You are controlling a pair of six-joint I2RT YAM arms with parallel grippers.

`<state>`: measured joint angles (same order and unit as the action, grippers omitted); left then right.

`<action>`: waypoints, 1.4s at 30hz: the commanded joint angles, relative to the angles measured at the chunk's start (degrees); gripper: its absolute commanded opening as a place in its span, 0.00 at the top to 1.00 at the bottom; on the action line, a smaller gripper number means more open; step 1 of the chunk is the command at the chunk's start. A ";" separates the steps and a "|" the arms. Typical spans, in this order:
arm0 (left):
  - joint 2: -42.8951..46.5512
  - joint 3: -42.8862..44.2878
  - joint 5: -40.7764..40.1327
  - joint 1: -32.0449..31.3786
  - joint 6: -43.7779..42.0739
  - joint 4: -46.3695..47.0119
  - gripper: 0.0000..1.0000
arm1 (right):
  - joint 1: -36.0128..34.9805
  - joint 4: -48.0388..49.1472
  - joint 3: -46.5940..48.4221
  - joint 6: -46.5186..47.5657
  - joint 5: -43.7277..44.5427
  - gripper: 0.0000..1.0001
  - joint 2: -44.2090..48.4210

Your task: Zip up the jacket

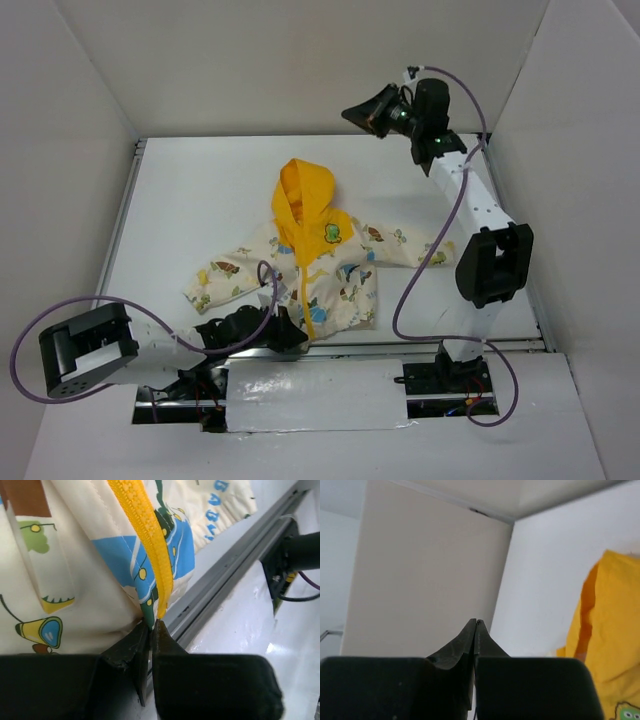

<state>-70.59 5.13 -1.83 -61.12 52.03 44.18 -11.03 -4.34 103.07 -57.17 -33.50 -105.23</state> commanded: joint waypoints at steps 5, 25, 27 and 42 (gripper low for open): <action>7.80 6.38 -8.10 -0.31 1.94 -19.55 0.23 | -1.81 10.31 -17.36 4.42 -1.40 0.87 3.27; 17.95 53.22 -30.61 40.68 -0.63 -90.22 0.01 | -14.29 -35.19 -37.24 24.12 35.14 0.00 66.25; 18.90 54.98 -31.04 44.06 -1.92 -93.31 0.01 | -14.20 -41.32 -36.62 24.90 41.13 0.00 70.06; 40.96 61.06 -41.68 46.18 -12.04 -106.76 0.01 | -14.11 -60.26 -30.03 30.54 52.48 0.00 86.77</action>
<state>-29.85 67.77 -42.35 -15.14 43.20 -59.68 -24.99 -61.60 71.81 -28.38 16.29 -19.57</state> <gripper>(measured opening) 0.994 0.999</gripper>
